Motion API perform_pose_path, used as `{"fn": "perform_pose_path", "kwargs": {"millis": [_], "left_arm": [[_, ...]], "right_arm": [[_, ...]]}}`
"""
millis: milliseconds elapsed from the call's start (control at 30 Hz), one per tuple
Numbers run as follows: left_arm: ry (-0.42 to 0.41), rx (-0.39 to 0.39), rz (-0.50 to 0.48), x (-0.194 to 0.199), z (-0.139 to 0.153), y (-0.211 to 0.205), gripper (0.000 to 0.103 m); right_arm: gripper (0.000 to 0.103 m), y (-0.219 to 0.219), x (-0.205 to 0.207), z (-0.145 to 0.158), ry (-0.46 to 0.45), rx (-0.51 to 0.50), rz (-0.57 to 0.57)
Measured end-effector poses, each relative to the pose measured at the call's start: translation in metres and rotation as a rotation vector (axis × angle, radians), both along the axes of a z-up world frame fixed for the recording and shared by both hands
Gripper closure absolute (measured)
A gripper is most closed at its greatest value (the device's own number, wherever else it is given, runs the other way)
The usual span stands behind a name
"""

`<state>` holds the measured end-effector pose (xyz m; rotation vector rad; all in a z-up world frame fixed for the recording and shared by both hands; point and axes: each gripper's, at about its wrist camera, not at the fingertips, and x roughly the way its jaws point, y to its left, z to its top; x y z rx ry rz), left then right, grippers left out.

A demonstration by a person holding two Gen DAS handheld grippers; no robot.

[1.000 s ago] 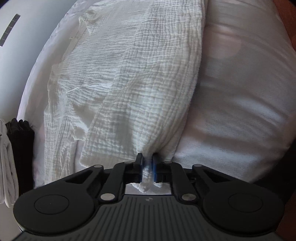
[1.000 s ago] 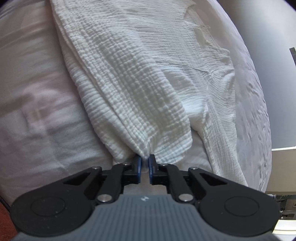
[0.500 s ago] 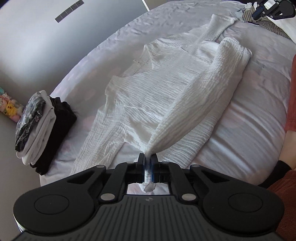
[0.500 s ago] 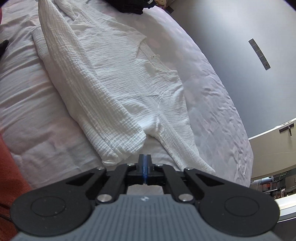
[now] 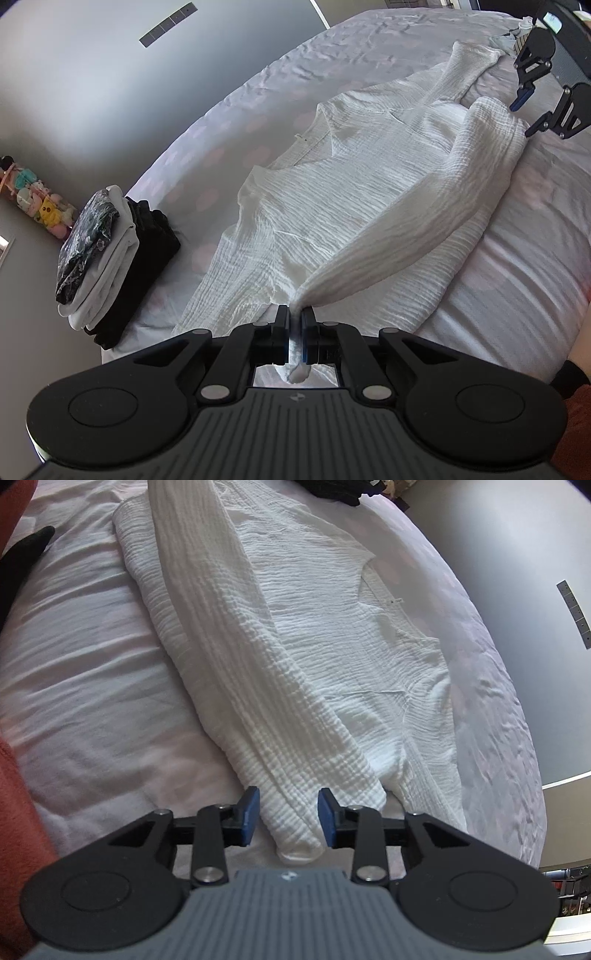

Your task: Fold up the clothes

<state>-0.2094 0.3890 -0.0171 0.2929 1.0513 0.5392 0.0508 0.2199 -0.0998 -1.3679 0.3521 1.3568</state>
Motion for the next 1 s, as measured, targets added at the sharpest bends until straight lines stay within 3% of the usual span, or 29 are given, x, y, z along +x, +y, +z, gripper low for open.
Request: {"fn": "perform_pose_path", "kwargs": {"millis": [267, 367, 400, 433, 467, 500, 533, 833, 1000], "left_arm": [[0.043, -0.010, 0.043, 0.013, 0.001, 0.019, 0.097], [0.056, -0.007, 0.052, 0.018, 0.000, 0.023, 0.096], [0.059, -0.006, 0.051, 0.019, 0.000, 0.023, 0.097], [0.062, -0.003, 0.049, 0.019, 0.001, 0.022, 0.097], [0.064, -0.001, 0.046, 0.019, 0.002, 0.021, 0.097], [0.064, 0.002, 0.042, 0.018, 0.004, 0.019, 0.096], [0.062, 0.005, 0.039, 0.017, 0.007, 0.018, 0.096], [0.010, -0.023, -0.013, -0.021, 0.046, -0.026, 0.097], [0.042, -0.056, -0.080, -0.045, 0.049, -0.066, 0.097]], "right_arm": [[0.054, 0.030, 0.049, -0.038, 0.041, -0.097, -0.018], [0.060, 0.031, 0.064, -0.047, 0.108, -0.087, -0.061], [0.073, 0.031, 0.068, -0.047, 0.139, -0.079, -0.079], [0.079, 0.029, 0.069, -0.044, 0.151, -0.068, -0.087], [0.084, 0.025, 0.068, -0.039, 0.152, -0.056, -0.089], [0.095, 0.021, 0.067, -0.034, 0.154, -0.044, -0.091], [0.096, 0.018, 0.066, -0.029, 0.155, -0.031, -0.093], [0.097, -0.065, 0.050, 0.093, 0.211, 0.110, -0.140], [0.097, -0.116, 0.018, 0.130, 0.217, 0.093, -0.122]]}}
